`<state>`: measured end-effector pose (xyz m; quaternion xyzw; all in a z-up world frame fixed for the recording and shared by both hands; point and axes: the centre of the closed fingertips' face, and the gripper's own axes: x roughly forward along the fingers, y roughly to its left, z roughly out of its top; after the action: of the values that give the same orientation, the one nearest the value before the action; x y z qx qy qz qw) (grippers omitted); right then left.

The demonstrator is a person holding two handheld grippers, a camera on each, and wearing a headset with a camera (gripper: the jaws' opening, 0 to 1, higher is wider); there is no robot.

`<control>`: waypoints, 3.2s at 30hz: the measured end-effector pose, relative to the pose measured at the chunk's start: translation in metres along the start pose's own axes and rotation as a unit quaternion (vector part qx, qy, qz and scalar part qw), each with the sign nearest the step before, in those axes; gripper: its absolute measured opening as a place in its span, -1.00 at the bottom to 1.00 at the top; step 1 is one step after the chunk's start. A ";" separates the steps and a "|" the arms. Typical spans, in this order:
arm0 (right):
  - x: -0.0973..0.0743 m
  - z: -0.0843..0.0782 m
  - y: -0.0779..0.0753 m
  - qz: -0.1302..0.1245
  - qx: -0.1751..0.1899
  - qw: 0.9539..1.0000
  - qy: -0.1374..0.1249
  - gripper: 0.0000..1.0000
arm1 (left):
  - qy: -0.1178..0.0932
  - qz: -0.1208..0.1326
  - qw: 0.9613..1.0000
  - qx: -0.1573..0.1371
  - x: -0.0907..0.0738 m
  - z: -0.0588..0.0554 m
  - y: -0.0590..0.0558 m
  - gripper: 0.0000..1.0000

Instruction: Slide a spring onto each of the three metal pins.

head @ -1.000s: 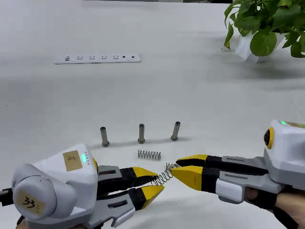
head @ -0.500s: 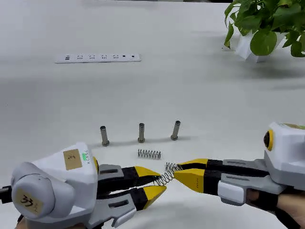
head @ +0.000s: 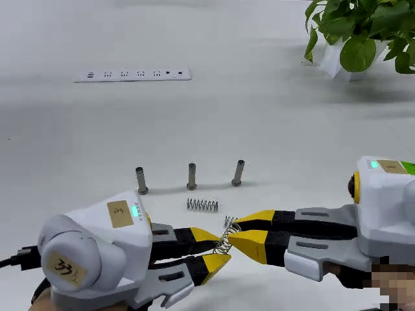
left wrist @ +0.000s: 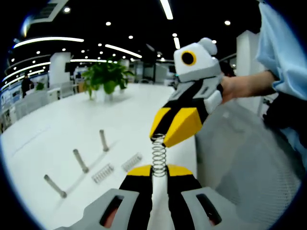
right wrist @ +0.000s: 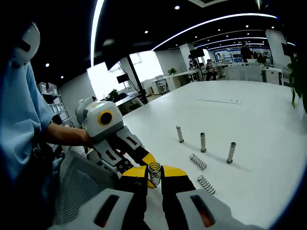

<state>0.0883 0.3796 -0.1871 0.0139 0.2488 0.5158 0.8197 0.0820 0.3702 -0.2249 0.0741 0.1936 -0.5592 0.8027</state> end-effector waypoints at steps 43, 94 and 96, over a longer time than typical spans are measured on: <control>0.006 -0.038 0.015 0.161 -0.306 0.894 0.285 -0.71 | 0.073 -0.049 0.993 0.085 0.009 -0.013 -0.016 -0.82; 0.019 -0.029 0.003 0.177 -0.319 0.868 0.337 -0.76 | 0.025 0.083 0.996 0.003 -0.021 -0.024 0.028 -0.35; 0.021 -0.028 0.001 0.178 -0.321 0.866 0.340 -0.76 | 0.018 0.107 0.994 -0.014 -0.029 -0.027 0.037 -0.26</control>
<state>0.0836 0.3915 -0.2195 -0.3822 0.3263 0.6771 0.5377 0.1017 0.4184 -0.2417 0.0935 0.2070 -0.4662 0.8550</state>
